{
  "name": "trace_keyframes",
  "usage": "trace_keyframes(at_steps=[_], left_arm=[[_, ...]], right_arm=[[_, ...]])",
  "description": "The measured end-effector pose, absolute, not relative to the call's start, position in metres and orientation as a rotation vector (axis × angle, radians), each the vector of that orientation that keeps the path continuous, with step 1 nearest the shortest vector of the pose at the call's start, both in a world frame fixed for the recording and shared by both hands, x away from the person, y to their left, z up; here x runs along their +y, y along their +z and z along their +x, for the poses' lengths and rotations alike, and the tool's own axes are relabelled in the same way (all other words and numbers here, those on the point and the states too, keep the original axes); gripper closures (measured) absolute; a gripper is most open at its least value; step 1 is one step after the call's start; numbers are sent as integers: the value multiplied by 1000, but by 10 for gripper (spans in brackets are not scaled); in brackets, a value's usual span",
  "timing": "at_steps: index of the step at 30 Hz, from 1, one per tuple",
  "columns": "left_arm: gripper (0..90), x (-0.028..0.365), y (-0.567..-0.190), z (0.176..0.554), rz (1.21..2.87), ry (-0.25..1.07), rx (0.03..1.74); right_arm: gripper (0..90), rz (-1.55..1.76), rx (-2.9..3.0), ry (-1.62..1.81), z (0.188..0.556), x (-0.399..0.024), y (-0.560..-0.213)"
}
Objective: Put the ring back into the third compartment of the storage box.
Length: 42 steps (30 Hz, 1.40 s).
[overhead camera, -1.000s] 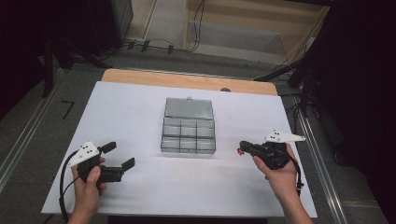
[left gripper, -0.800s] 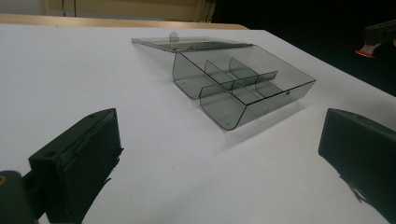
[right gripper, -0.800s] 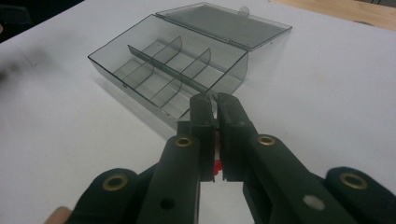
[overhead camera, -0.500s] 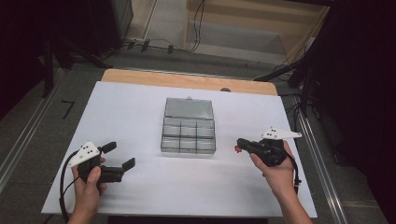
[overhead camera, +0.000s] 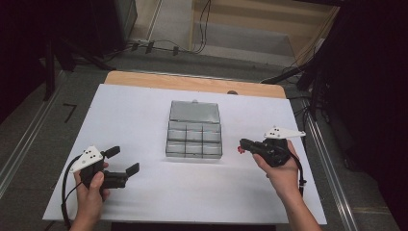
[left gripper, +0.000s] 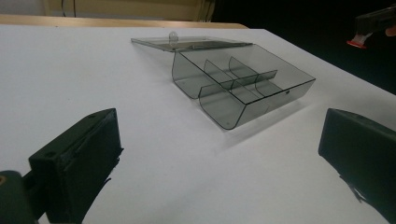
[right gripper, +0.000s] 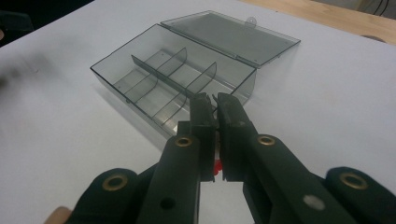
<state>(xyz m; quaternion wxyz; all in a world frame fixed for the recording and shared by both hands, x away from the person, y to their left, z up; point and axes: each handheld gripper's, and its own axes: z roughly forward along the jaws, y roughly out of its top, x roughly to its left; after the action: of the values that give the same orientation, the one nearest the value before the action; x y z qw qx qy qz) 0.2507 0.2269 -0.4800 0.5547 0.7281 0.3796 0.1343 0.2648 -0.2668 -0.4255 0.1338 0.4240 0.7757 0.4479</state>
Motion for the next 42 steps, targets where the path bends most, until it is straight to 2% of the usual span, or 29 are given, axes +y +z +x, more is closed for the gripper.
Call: trace_keyframes(at_steps=[42], left_arm=[[0, 225, -478, 248, 1713, 321, 883]], right_arm=[[840, 1225, 2246, 1344, 309, -230, -411]])
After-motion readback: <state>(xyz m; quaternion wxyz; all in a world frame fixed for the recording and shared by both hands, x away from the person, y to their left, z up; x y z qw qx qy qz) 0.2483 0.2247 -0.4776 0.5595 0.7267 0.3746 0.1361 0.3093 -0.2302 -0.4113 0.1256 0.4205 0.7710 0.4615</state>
